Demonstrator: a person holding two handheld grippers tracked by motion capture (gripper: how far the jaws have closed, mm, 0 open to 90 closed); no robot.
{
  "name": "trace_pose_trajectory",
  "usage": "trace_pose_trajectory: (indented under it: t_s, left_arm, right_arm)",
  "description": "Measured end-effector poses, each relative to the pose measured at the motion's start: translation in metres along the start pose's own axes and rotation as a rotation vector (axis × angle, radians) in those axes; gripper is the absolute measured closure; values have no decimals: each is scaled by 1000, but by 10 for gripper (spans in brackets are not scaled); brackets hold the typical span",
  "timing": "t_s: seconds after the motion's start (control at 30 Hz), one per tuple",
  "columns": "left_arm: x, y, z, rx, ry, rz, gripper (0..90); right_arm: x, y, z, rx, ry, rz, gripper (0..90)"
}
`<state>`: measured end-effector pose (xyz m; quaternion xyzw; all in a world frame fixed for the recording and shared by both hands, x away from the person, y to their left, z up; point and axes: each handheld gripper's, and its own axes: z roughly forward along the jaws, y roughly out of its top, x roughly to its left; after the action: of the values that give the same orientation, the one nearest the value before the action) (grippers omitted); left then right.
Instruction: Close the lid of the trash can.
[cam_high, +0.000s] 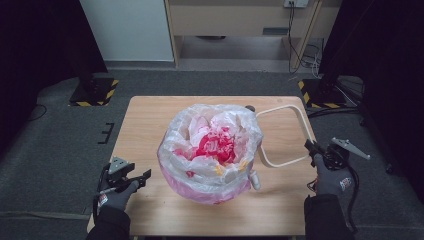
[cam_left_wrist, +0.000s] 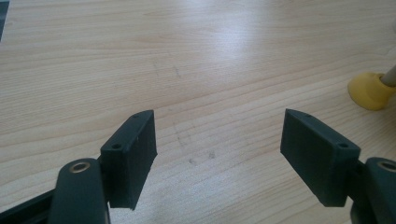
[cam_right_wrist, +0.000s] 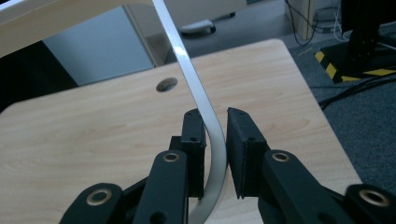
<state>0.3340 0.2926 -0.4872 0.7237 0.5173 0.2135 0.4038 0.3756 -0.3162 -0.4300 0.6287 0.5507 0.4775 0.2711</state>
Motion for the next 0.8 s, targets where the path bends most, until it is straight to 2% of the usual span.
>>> trace_pose_trajectory:
  t_s: [0.2,0.37,0.5,0.63,0.8]
  left_arm:
    - [0,0,-1,-2,0,-2,263]
    - [1,0,-1,-4,4,-1,263]
    - [0,0,-2,-6,3,0,263]
    - [1,0,-2,-7,5,-1,263]
    - [1,1,-3,-14,5,-3,263]
  right_arm:
    - [11,13,-8,-73,-5,-6,775]
    - [20,33,-14,-129,-12,-11,777]
    - [25,47,-22,-214,-32,0,776]
    - [30,56,-27,-274,3,43,779]
    - [36,71,-37,-328,39,38,776]
